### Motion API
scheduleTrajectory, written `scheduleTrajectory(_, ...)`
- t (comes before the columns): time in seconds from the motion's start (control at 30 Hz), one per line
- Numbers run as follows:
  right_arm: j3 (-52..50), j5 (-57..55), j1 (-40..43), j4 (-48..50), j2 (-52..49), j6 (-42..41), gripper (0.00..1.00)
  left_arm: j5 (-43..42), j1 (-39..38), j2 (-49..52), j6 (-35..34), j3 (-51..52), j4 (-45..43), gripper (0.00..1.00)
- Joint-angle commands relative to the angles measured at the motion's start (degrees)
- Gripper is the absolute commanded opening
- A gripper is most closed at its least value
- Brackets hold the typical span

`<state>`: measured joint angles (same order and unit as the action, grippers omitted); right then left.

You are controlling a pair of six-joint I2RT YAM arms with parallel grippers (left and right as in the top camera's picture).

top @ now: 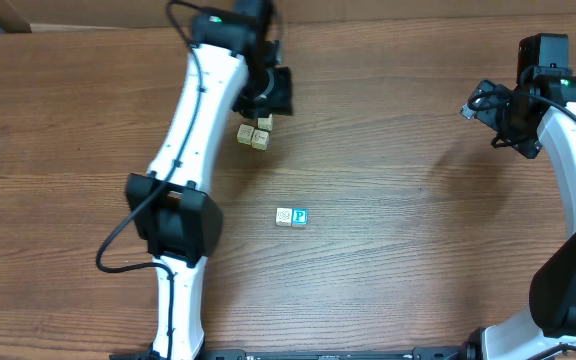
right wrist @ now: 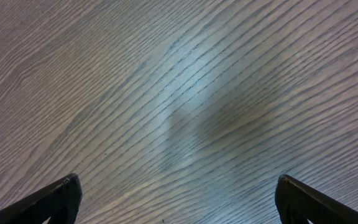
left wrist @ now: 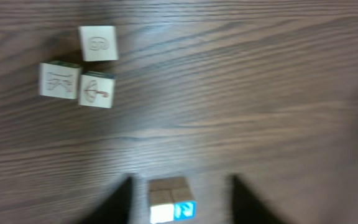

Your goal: Flip 5 blocks

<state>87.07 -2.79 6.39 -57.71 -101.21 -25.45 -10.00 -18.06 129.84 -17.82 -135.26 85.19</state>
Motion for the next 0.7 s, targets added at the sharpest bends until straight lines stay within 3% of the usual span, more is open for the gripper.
scheduleTrajectory(0.0, 0.74, -0.07, 0.07, 0.15, 0.85, 0.39, 1.00, 15.80, -2.69, 1.01, -5.88, 0.15, -0.07, 0.68)
scheduleTrajectory(0.03, 0.76, -0.07, 0.07, 0.17, 0.85, 0.39, 1.00, 17.86, -3.04, 1.01, -7.43, 0.22, 0.07, 0.74)
scheduleTrajectory(0.1, 0.76, -0.07, 0.07, 0.17, 0.85, 0.39, 1.00, 18.21, -3.13, 1.01, -8.39, 0.57, -0.17, 0.75)
scheduleTrajectory(0.17, 0.74, -0.07, 0.07, 0.15, 0.85, 0.39, 1.00, 18.03, -2.99, 1.03, -7.87, 1.22, -0.28, 0.49)
scheduleTrajectory(0.23, 0.74, -0.07, 0.07, 0.17, 0.85, 0.39, 1.00, 18.10, -2.51, 1.09, -7.15, 2.14, -0.37, 0.42)
scheduleTrajectory(0.37, 0.74, -0.07, 0.07, 0.17, 0.85, 0.39, 1.00, 17.11, -1.07, 1.11, -2.45, 4.44, -1.68, 0.51)
scheduleTrajectory(0.5, 0.74, -0.07, 0.07, 0.15, 0.85, 0.39, 1.00, 11.61, 0.13, 1.11, 3.61, 8.04, -5.81, 0.51)
scheduleTrajectory(0.67, 0.76, -0.07, 0.07, 0.17, 0.85, 0.39, 1.00, 12.57, 0.39, 1.11, 4.15, 14.01, -11.93, 0.52)
